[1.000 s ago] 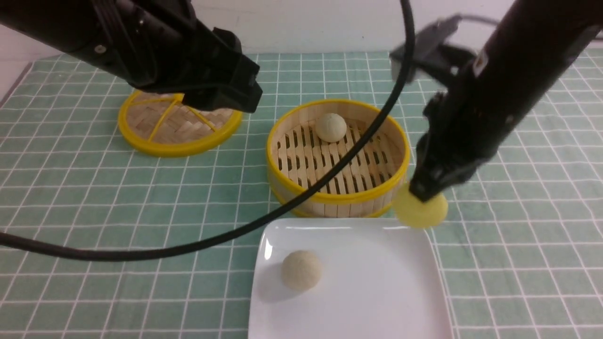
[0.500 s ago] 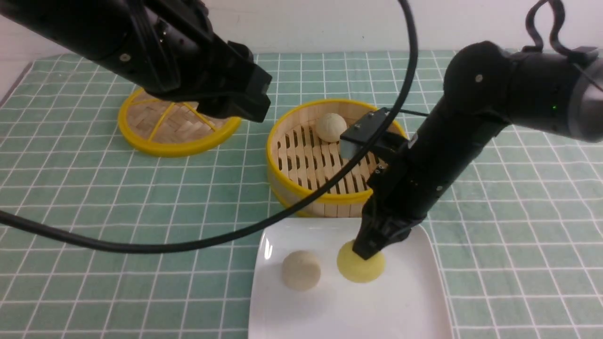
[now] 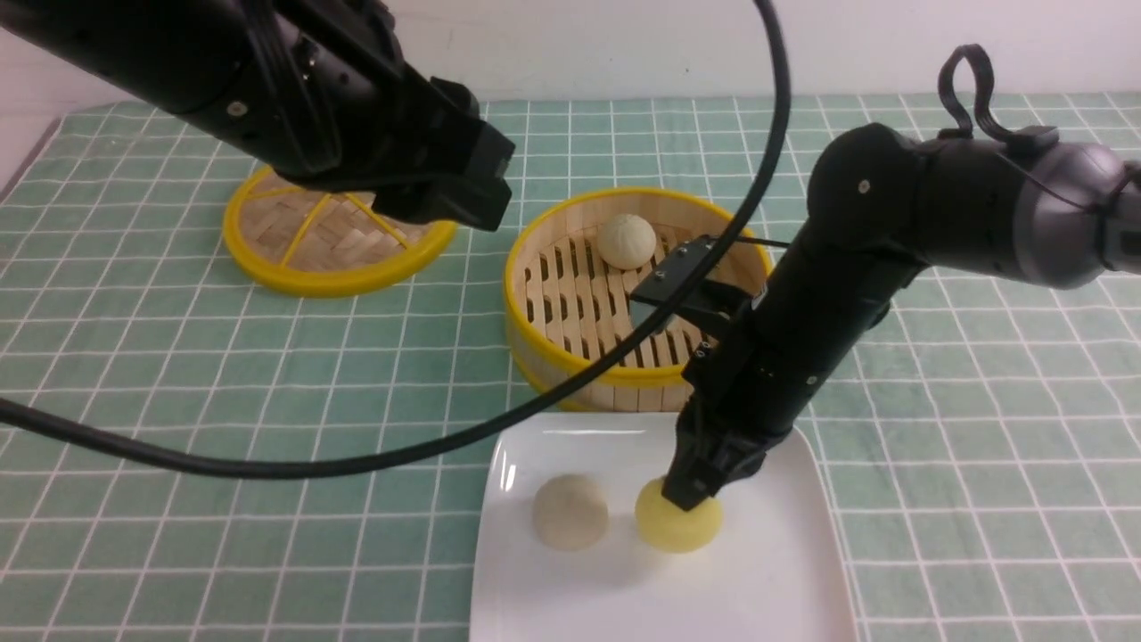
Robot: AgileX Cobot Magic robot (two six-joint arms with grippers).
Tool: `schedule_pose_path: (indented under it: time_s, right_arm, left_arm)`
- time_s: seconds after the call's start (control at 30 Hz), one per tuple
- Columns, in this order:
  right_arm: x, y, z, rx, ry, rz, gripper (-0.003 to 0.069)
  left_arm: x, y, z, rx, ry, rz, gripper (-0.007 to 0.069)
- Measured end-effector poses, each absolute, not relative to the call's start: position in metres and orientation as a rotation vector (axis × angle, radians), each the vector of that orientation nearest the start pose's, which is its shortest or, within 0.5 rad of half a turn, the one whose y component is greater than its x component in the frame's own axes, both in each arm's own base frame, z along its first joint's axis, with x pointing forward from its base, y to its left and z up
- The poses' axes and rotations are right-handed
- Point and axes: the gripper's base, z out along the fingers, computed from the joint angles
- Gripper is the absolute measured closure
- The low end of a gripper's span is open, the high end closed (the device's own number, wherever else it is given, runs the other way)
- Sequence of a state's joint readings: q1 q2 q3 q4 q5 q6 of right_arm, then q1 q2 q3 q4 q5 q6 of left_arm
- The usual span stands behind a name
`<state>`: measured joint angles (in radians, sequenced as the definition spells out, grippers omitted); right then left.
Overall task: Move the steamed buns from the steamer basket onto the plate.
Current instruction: Use the right arm to put the steamed stuffed bun into the plate, then use the right arm to grab the steamed stuffed bun that is closest to it
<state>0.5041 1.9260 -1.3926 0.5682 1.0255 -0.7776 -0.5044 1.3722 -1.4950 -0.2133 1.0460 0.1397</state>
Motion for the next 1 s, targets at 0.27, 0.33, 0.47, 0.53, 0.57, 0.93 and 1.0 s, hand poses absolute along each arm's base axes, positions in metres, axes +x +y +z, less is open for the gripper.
schedule_pose_path:
  time_s: [0.27, 0.33, 0.47, 0.53, 0.57, 0.93, 1.0]
  right_arm:
    - [0.318, 0.223, 0.207, -1.382, 2.52, 0.696, 0.0278]
    - [0.32, 0.223, 0.207, -1.366, 2.505, 0.682, 0.0197]
    - [0.322, 0.223, 0.221, -1.337, 2.448, 0.657, 0.0113]
    - [0.323, 0.223, 0.243, -1.324, 2.385, 0.641, 0.0098]
    - [0.323, 0.222, 0.262, -1.308, 2.337, 0.623, 0.0097]
    - [0.291, 0.161, 0.42, -1.023, 2.022, 0.149, 0.0103]
    - [0.291, 0.147, 0.428, -0.925, 2.037, 0.086, 0.0113]
  left_arm:
    - [0.24, -0.152, 0.415, 0.726, 2.313, -0.439, 0.0256]
    - [0.24, -0.152, 0.415, 0.726, 2.313, -0.439, 0.0256]
    - [0.24, -0.152, 0.415, 0.726, 2.313, -0.439, 0.0256]
    - [0.24, -0.152, 0.415, 0.726, 2.313, -0.439, 0.0256]
    - [0.24, -0.152, 0.415, 0.726, 2.313, -0.439, 0.0256]
    - [0.24, -0.152, 0.415, 0.726, 2.313, -0.439, 0.0256]
    - [0.24, -0.151, 0.415, 0.727, 2.317, -0.439, 0.0256]
